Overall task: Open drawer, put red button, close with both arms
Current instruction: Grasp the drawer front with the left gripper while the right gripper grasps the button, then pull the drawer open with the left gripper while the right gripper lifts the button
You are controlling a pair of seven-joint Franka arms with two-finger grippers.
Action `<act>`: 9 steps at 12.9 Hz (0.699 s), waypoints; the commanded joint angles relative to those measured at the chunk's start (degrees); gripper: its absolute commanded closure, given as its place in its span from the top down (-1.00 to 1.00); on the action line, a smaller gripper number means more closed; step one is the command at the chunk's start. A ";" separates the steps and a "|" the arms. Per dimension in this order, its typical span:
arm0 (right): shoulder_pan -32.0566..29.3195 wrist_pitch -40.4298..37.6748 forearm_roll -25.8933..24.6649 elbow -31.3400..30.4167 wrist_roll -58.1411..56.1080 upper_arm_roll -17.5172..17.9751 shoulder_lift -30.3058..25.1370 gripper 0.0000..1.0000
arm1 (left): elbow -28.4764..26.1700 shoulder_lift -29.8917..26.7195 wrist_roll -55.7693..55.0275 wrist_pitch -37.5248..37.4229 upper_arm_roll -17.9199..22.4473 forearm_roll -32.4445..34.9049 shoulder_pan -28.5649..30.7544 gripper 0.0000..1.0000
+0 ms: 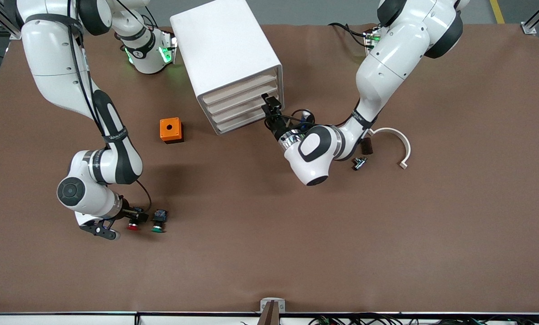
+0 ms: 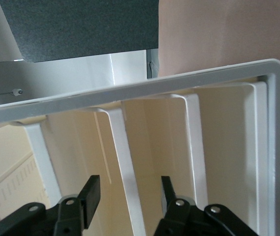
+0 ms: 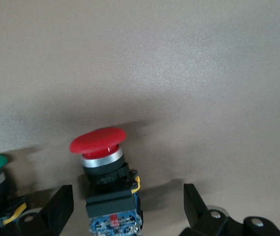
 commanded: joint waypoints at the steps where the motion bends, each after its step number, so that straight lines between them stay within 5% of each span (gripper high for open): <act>1: -0.10 0.54 0.41 0.37 0.64 0.19 0.45 0.73 | 0.89 0.87 -1.89 -0.72 -0.18 -1.28 -1.79 0.05; 7: 0.43 -1.22 0.41 0.10 2.74 0.28 0.10 -0.99 | -0.34 0.87 -3.83 -0.72 -0.18 -1.28 -4.69 -0.24; 9: 0.70 -3.23 0.41 0.28 3.01 0.28 -0.69 -1.00 | -0.60 0.96 -3.74 -0.72 -0.18 -1.28 -5.39 -0.40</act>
